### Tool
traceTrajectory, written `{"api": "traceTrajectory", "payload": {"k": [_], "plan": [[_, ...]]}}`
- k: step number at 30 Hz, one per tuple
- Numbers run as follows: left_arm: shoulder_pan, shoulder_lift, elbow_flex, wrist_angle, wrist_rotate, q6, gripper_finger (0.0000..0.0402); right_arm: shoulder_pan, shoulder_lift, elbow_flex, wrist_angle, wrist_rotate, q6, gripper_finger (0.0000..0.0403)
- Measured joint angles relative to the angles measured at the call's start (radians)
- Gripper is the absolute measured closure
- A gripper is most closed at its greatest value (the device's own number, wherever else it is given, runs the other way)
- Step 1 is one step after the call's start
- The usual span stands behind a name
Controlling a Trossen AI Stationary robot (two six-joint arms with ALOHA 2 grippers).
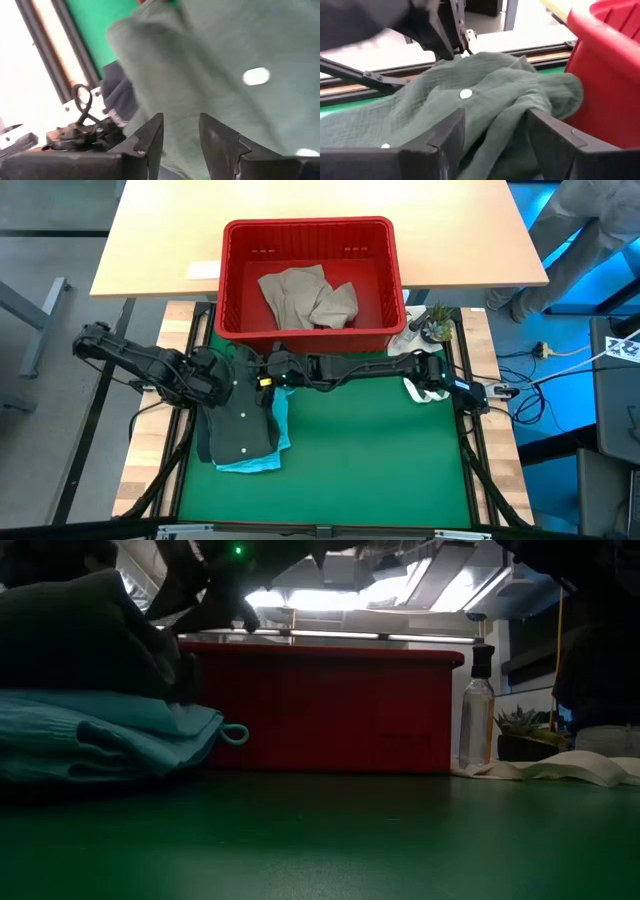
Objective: Fold Laundry from Bin
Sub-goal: Stack the folded green polo shirt on top of the folded blue shorts
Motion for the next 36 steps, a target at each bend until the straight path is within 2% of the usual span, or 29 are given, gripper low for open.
{"api": "traceTrajectory", "payload": {"k": [6,12,17,21,30,36], "plan": [[-0.011,0.000,0.082,0.016,0.018,0.042,0.0285,-0.001,-0.002,0.051,-0.046,0.028,-0.038,0.0194],[-0.060,0.000,0.082,0.144,0.018,0.042,0.0283,-0.001,0.000,0.097,-0.176,0.108,-0.095,0.0194],[-0.149,0.012,0.021,0.372,-0.074,0.124,0.0292,-0.001,0.000,0.103,-0.133,0.040,-0.115,0.0194],[-0.233,0.040,-0.055,0.518,-0.125,0.112,0.0303,0.000,0.014,0.104,-0.132,-0.005,-0.148,0.0194],[-0.371,0.198,-0.227,0.879,-0.136,0.043,0.0322,0.000,0.124,0.103,-0.108,-0.036,-0.156,0.0194],[-0.405,0.337,-0.252,0.938,-0.128,0.042,0.0323,0.001,0.171,0.102,-0.119,0.000,-0.153,0.0194]]}}
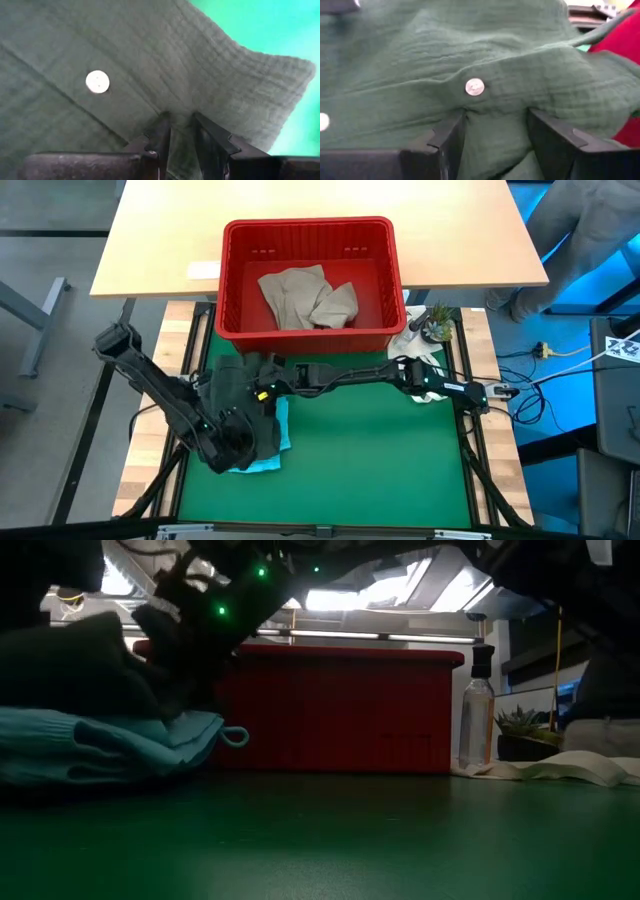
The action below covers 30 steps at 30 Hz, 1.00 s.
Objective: Fold Laundry from Bin
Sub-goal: Stack the folded green polo shirt on top of the folded blue shorts
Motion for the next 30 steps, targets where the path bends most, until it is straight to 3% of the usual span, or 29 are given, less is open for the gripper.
{"api": "traceTrajectory", "payload": {"k": [7,16,25,30], "plan": [[-0.004,0.084,0.000,0.003,-0.001,0.001,0.0324,-0.001,0.005,0.000,-0.048,0.007,0.000,0.0194],[-0.004,0.070,0.025,-0.026,-0.031,-0.028,0.0324,-0.001,0.018,0.000,-0.048,0.037,0.001,0.0194],[-0.003,-0.090,0.172,-0.277,-0.098,-0.039,0.0324,-0.002,-0.087,0.000,-0.023,0.040,0.000,0.0194],[-0.003,-0.167,0.231,-0.455,-0.194,-0.135,0.0324,0.008,-0.135,0.000,-0.050,0.033,0.003,0.0194]]}}
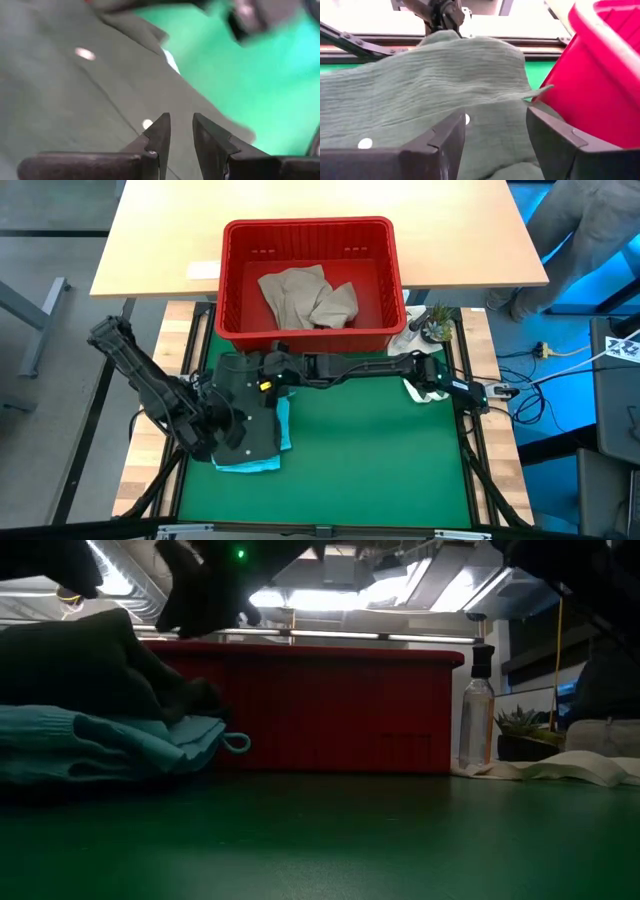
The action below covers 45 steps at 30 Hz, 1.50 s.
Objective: Fold Laundry from Bin
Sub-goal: Stack the folded green polo shirt on top of the folded blue shorts
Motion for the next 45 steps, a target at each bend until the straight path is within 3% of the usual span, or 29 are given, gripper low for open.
{"api": "traceTrajectory", "payload": {"k": [6,10,23,45], "plan": [[0.025,-0.041,0.002,-0.274,-0.037,-0.245,0.0324,0.046,-0.007,0.000,-0.033,-0.015,-0.003,0.0194],[0.070,-0.038,-0.019,-0.388,-0.038,-0.331,0.0324,0.074,0.004,0.000,-0.075,-0.014,-0.004,0.0194],[0.235,-0.038,-0.216,-0.353,0.058,-0.336,0.0324,0.068,0.053,0.000,-0.196,0.227,0.051,0.0194],[0.336,-0.010,-0.246,-0.305,0.118,-0.172,0.0324,0.055,0.121,-0.002,-0.238,0.156,0.099,0.0194]]}}
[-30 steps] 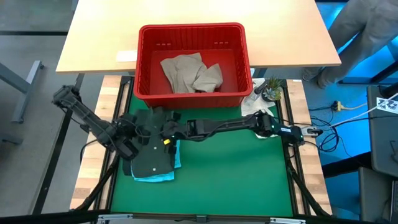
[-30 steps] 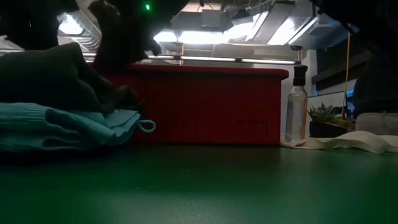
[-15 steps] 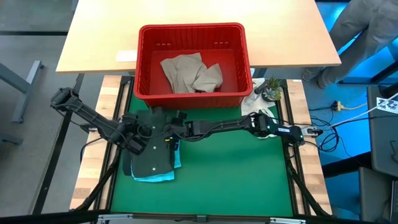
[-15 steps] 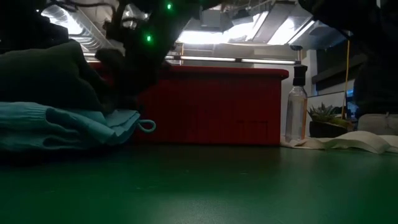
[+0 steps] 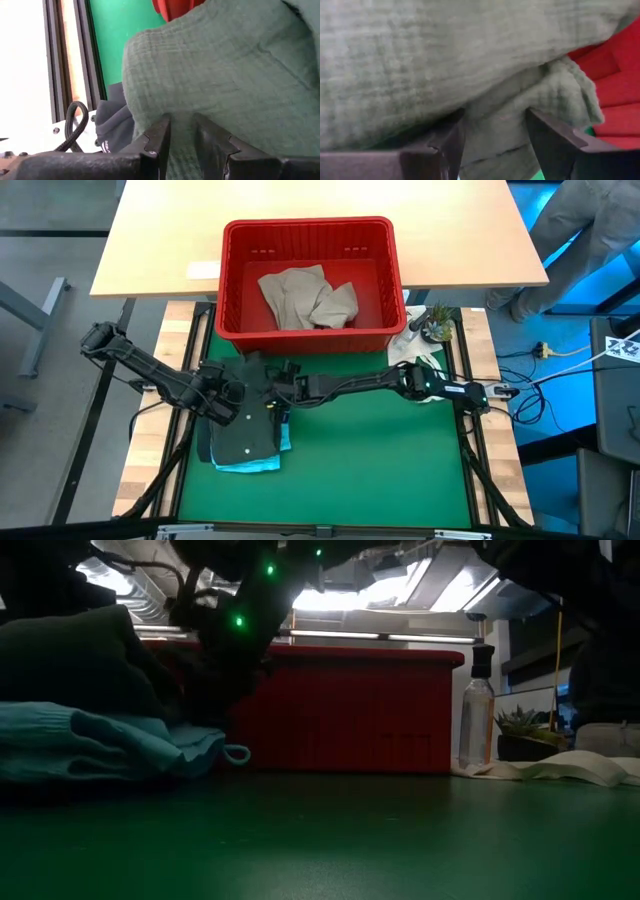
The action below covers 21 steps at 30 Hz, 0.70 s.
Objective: Fold Laundry from Bin
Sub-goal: Stack the folded green polo shirt on top of the folded blue shorts
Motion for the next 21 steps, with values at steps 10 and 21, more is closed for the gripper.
{"api": "traceTrajectory", "payload": {"k": [10,21], "plan": [[-0.002,-0.024,0.143,-0.036,-0.007,0.159,0.0324,0.002,-0.111,0.000,-0.005,-0.012,-0.031,0.0194],[-0.125,-0.024,0.313,0.123,0.134,0.325,0.0324,0.089,-0.133,0.001,0.004,-0.265,-0.059,0.0194]]}}
